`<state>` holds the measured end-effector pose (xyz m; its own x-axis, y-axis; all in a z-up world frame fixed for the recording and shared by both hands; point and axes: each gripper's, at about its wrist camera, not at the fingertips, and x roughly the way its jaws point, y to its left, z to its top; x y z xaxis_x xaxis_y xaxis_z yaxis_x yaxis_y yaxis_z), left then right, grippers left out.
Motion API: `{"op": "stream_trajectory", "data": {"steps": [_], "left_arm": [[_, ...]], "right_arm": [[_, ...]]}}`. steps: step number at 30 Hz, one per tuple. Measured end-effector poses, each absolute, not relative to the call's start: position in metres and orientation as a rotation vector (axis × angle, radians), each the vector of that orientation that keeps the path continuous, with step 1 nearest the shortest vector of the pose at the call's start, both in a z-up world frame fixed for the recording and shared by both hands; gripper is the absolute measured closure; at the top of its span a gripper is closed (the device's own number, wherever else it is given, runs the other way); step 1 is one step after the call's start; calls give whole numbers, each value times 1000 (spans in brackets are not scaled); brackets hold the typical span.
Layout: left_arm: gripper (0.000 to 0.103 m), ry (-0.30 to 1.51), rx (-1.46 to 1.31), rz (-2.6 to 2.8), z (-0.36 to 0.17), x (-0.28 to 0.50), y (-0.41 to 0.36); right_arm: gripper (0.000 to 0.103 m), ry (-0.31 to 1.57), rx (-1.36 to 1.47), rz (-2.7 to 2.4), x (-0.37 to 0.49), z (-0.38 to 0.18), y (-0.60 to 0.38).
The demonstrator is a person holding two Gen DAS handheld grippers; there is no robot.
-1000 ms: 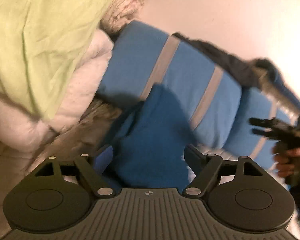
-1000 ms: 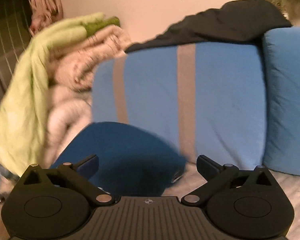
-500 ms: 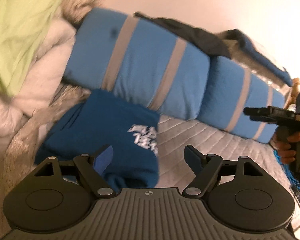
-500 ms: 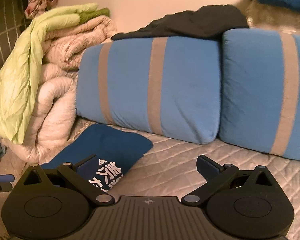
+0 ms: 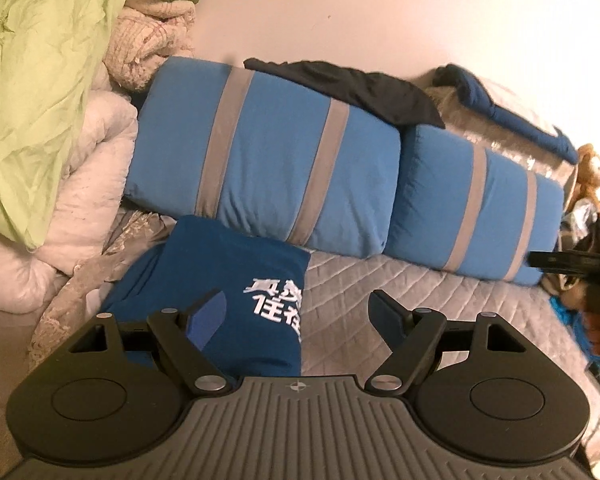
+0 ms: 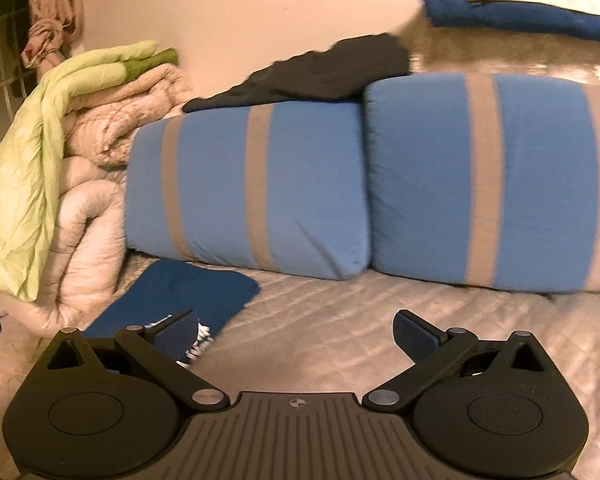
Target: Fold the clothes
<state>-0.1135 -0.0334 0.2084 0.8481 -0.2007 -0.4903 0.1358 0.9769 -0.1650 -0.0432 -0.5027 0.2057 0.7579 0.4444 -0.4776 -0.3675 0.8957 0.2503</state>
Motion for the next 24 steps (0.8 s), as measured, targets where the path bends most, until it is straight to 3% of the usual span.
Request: {"op": "stream_trajectory", "data": {"steps": [12,24], "left_arm": [[24,624,-25,-145,150,-103,-57],[24,777,34,-29,73,-87,-38]], "right_arm": [[0,597,178,219,-97,157,-634],[0,714,221,-111,-148,61,-766]]}}
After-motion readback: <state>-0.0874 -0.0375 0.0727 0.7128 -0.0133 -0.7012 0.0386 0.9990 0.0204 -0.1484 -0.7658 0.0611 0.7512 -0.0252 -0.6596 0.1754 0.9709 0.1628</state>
